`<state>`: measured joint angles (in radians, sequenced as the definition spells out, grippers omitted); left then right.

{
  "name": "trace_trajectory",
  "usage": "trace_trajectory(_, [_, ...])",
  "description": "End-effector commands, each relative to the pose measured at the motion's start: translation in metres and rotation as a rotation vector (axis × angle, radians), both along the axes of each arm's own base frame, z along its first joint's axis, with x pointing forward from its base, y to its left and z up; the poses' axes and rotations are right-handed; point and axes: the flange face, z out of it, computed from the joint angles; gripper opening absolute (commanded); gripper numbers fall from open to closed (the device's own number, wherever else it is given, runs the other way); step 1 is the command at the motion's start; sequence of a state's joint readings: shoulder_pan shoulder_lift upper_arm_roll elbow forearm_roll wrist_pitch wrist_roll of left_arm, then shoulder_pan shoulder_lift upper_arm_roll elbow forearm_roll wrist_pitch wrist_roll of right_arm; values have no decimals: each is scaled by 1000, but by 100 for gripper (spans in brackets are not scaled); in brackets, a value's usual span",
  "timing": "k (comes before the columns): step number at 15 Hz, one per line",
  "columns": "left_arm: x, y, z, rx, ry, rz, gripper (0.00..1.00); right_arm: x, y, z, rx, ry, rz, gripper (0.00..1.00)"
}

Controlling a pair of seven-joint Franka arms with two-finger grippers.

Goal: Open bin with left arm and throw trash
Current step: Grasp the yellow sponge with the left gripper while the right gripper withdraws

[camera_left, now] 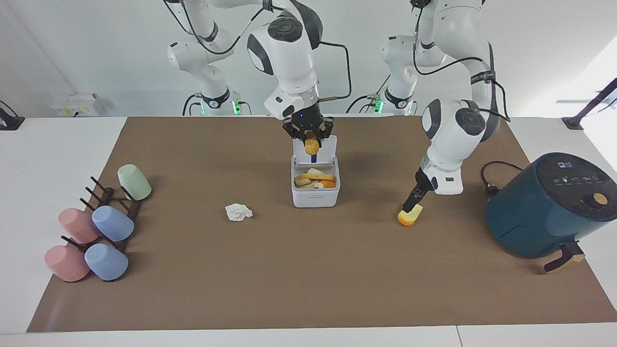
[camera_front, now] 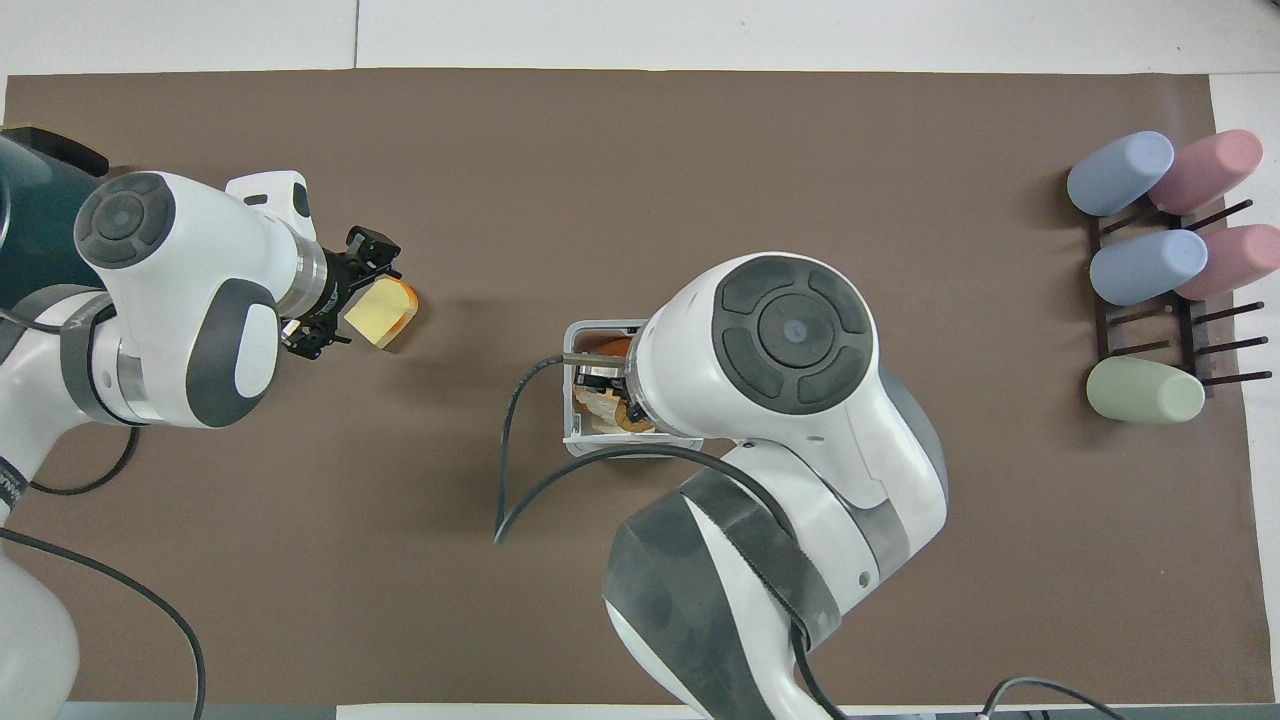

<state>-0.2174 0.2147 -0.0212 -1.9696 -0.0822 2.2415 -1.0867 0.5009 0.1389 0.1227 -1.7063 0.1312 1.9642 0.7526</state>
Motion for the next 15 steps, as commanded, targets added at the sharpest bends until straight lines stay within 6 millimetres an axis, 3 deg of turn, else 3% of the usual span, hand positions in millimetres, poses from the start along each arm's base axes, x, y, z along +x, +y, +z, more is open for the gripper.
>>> trace_trajectory(1, [-1,-3,-20,57,11,333,100,-1,-1,2,9,10,-11,0])
trace_trajectory(2, [1,-4,-26,74,7,422,100,0,-2,3,11,6,-14,0])
trace_trajectory(3, [3,-5,-32,85,7,475,100,0,-2,3,14,3,-14,9])
trace_trajectory(4, [3,-8,-37,87,14,513,100,0,-2,3,14,2,-13,41])
trace_trajectory(5, [4,-7,-41,86,19,574,100,-1,-1,1,11,2,-7,83])
trace_trajectory(6, [6,-3,-41,77,14,649,100,-1,-1,1,11,2,-8,98])
trace_trajectory(8, [9,-1,-40,60,-1,730,100,-2,-1,1,11,2,-8,99])
trace_trajectory(12, [12,-1,-60,57,6,798,100,-4,2,0,5,2,6,100])
trace_trajectory(15, [12,-1,-64,50,-1,808,100,3,-11,0,-19,-14,31,100])
